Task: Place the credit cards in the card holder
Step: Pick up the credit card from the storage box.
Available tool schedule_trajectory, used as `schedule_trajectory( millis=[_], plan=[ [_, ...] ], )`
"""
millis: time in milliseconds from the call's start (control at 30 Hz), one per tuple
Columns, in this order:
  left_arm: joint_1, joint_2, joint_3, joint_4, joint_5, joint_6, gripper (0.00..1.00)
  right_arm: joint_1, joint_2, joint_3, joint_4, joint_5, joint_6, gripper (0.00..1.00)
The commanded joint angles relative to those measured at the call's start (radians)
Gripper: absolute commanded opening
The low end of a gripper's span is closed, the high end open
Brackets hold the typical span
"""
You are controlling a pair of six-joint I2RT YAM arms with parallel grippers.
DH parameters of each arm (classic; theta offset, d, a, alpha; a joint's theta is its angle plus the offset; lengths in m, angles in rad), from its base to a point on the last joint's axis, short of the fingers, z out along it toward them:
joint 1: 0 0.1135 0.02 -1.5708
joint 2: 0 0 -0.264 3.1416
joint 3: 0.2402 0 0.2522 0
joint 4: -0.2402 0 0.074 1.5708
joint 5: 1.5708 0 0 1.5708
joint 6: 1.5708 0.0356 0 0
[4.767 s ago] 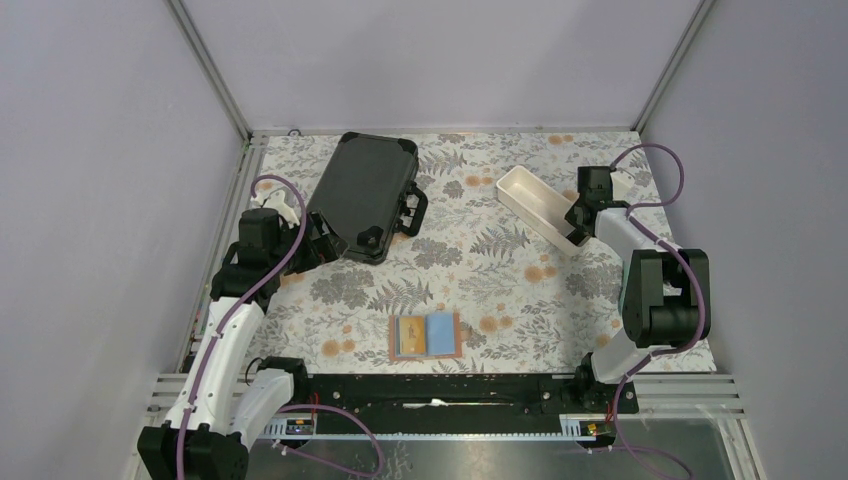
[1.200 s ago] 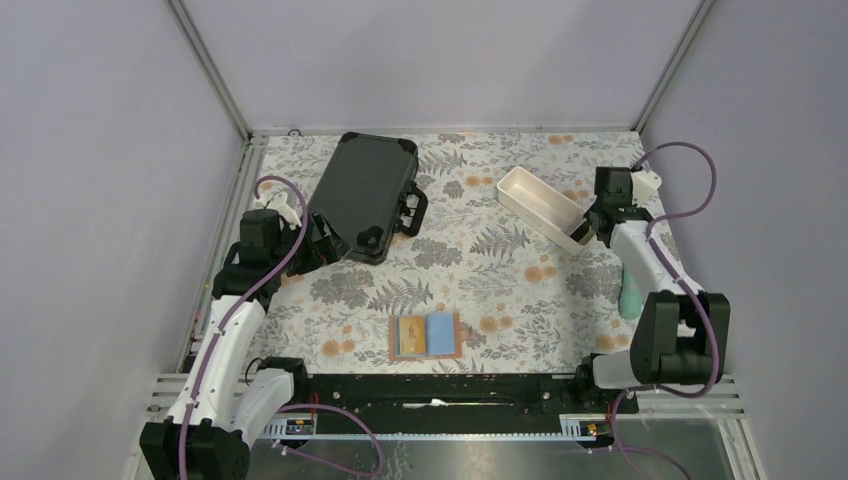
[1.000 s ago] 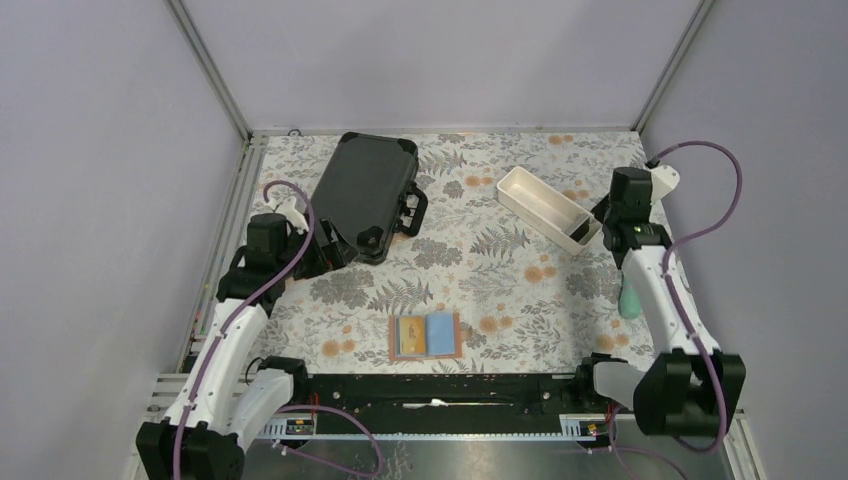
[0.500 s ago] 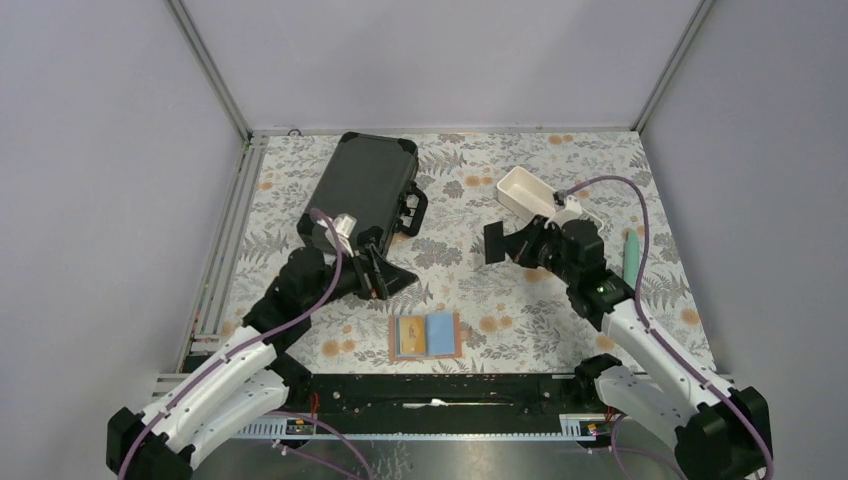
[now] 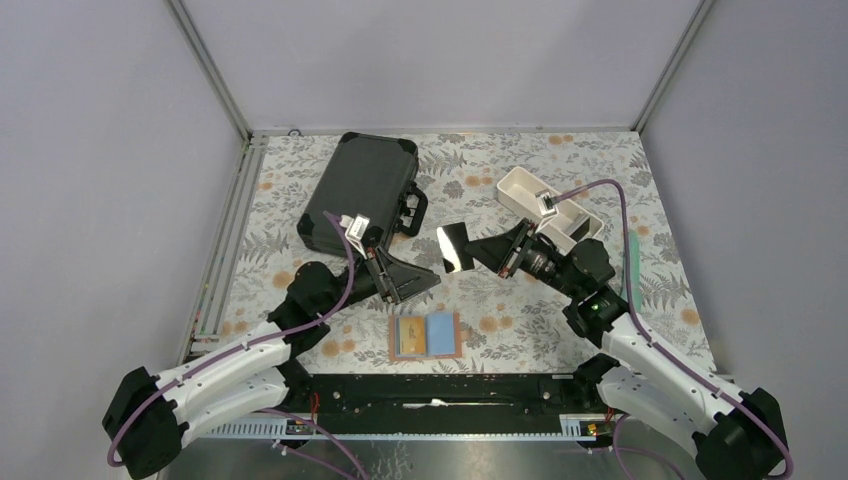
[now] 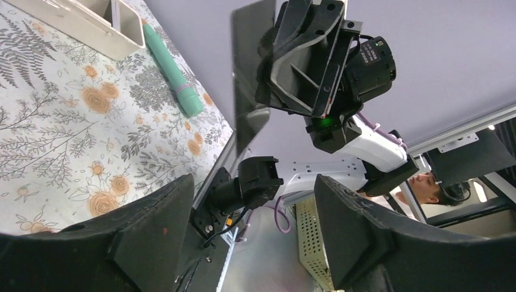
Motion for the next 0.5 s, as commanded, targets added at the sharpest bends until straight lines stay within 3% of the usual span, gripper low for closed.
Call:
schedule_trajectory(
  millis=[0, 233, 333, 467],
  plan=[
    [-0.01, 0.009, 0.034, 0.132, -0.005, -0.024, 0.74, 0.039, 0.021, 0.006, 0.179, -0.081, 0.061, 0.0],
    [-0.017, 0.001, 0.037, 0.159, -0.028, -0.031, 0.54, 0.09, 0.066, 0.017, 0.224, -0.097, 0.068, 0.0],
    [-0.018, -0.001, 0.031, 0.164, -0.049, -0.036, 0.38, 0.106, 0.08, 0.016, 0.247, -0.099, 0.076, 0.0],
    [-0.018, 0.007, 0.017, 0.174, -0.064, -0.054, 0.25, 0.126, 0.094, 0.014, 0.245, -0.096, 0.075, 0.0]
  ],
)
